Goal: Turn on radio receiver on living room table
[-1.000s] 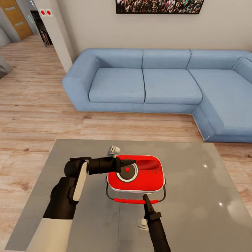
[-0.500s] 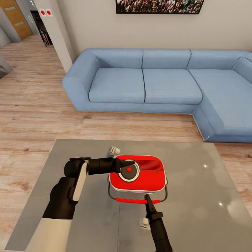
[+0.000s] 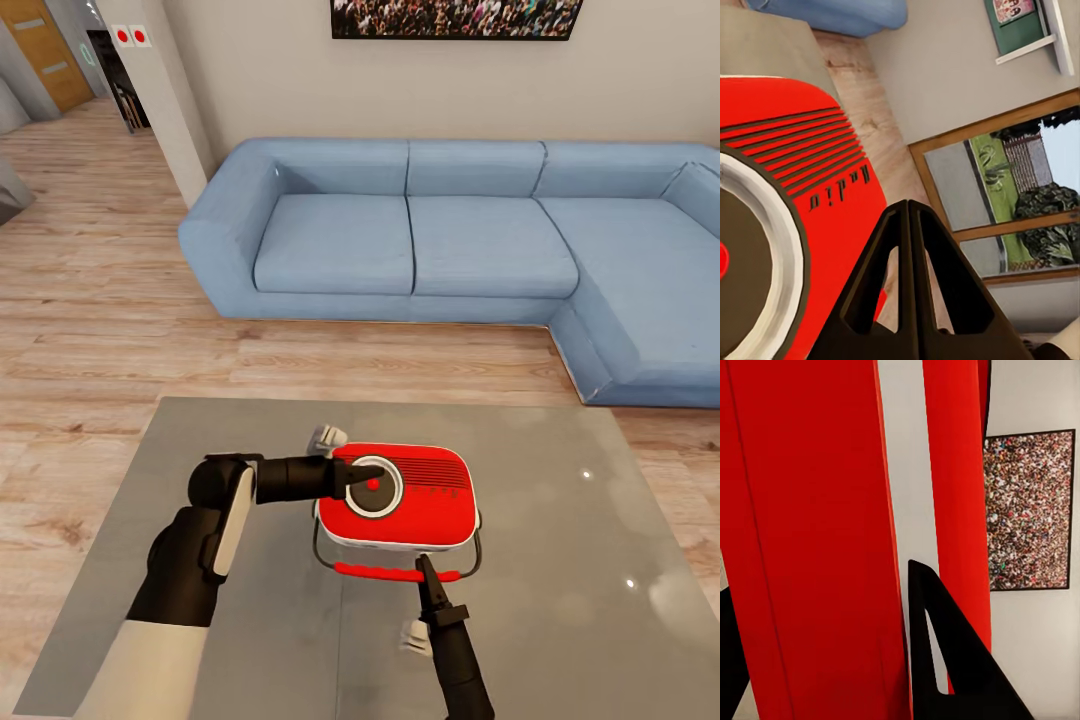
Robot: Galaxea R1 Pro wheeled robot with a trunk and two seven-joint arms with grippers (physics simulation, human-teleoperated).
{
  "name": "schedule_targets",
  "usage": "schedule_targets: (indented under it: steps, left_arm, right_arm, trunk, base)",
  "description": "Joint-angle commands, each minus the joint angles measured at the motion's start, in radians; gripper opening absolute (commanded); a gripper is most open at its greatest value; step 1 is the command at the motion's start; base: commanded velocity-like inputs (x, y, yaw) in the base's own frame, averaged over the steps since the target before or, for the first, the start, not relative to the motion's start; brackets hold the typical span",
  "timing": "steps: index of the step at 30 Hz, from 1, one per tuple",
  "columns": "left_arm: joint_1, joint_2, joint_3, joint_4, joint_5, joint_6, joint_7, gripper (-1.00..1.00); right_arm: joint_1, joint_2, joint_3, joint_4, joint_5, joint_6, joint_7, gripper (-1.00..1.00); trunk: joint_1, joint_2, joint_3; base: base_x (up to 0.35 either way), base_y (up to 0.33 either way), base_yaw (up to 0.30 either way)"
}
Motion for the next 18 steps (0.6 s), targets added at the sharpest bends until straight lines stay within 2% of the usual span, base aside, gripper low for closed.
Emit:
schedule_targets:
  steps: [1,14,18]
  left_arm:
    - [0.000,0.000,0.000,0.001,0.000,0.000,0.000,-1.00]
    - [0.000,-0.002,0.000,0.003,-0.002,0.000,0.001,-1.00]
    - [0.000,-0.002,0.001,0.009,-0.026,0.000,0.001,-1.00]
  right_arm:
    - [0.000,0.000,0.001,-0.001,0.004,0.003,-0.001,-1.00]
    - [0.000,0.001,0.002,-0.001,0.004,0.016,-0.003,-1.00]
    - [0.000,0.001,0.002,-0.001,0.004,0.017,-0.003,-1.00]
  trunk:
    - [0.000,0.000,0.000]
    - [0.000,0.000,0.000]
    - [0.000,0.000,0.000]
  base:
    - [0.000,0.000,0.000]
    - [0.000,0.000,0.000]
    - [0.000,0.000,0.000]
